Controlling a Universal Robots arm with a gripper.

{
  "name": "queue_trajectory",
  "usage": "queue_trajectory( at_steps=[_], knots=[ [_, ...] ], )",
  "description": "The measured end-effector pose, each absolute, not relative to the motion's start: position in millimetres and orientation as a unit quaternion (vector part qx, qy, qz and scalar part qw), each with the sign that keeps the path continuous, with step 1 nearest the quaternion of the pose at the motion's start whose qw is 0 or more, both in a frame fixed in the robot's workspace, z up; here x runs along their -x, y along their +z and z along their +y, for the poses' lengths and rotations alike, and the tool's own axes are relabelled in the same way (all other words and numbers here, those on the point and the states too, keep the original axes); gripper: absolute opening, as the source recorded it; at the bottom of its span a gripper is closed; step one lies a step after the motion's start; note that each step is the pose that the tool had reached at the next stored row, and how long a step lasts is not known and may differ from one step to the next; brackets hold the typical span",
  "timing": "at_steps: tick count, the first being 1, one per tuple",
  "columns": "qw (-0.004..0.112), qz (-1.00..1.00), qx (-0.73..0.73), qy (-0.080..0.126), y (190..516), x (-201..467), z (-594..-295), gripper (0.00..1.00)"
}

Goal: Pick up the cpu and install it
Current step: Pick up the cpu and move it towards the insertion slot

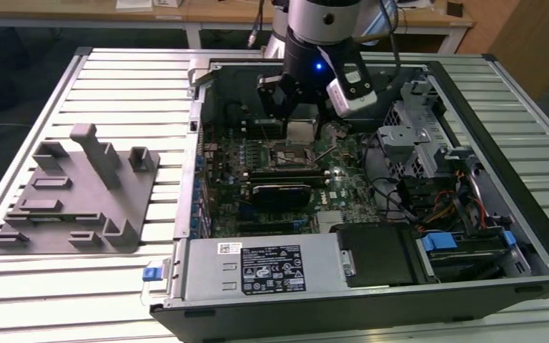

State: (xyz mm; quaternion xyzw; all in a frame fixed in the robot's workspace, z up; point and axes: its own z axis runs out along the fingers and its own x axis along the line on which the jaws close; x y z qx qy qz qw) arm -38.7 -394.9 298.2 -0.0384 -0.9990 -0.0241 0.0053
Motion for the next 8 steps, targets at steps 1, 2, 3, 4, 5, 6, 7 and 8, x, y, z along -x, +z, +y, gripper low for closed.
queue_trajectory(
  at_steps=[1,2,3,4,5,6,7,8],
  knots=[
    [0.005,-0.999,0.038,-0.024,296.4,38.3,-394.1,0.55],
    [0.005,-0.999,0.038,-0.025,294.8,38.2,-393.4,0.55],
    [0.005,-0.999,0.037,-0.026,293.6,38.2,-392.8,0.55],
    [0.006,-0.999,0.035,-0.027,292.7,38.2,-392.3,0.55],
    [0.006,-0.999,0.033,-0.029,291.6,38.2,-391.8,0.55],
    [0.006,-0.999,0.031,-0.031,290.7,38.2,-391.5,0.55],
    [0.006,-0.999,0.029,-0.032,289.9,38.2,-391.1,0.55],
    [0.006,-0.999,0.027,-0.033,289.0,38.3,-390.9,0.55]
  ],
)
